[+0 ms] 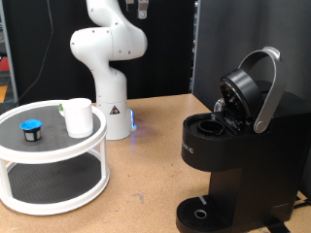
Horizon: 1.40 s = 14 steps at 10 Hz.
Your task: Make a cup of coffee with the keurig machine
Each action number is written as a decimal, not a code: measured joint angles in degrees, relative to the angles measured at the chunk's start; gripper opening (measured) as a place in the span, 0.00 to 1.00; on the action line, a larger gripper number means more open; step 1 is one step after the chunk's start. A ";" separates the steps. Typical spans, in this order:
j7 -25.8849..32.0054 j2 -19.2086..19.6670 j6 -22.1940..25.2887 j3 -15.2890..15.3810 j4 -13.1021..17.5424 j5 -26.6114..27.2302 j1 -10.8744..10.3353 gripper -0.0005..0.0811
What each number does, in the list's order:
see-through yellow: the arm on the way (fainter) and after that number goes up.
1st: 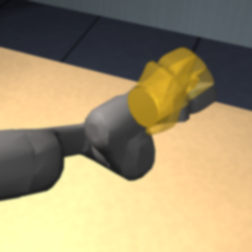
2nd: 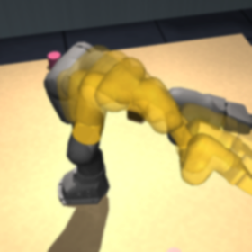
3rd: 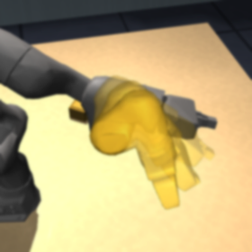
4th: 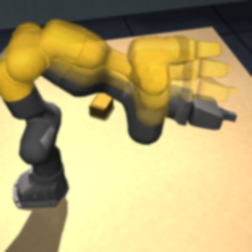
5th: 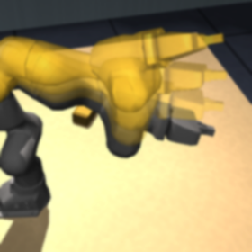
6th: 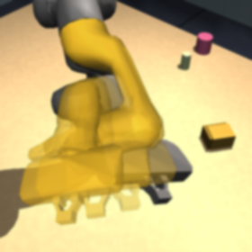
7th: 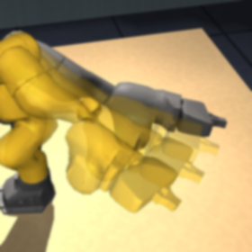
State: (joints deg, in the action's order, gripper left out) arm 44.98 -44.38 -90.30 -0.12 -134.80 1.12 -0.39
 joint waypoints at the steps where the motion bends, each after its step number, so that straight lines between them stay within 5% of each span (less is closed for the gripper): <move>1: 0.26 0.00 0.13 -0.32 0.00 0.00 0.00 0.99; 6: 11.31 0.46 2.94 -8.38 1.29 -6.65 1.52 0.99; 8: 12.50 0.47 2.94 -9.17 1.50 -7.00 1.66 0.99; 10: 12.83 0.49 0.29 -10.06 0.52 -8.18 2.01 0.99; 14: 19.96 2.47 -3.11 -17.05 0.05 -12.11 3.32 0.99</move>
State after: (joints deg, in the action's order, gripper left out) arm 64.94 -41.91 -93.41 -17.17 -134.75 -10.99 2.93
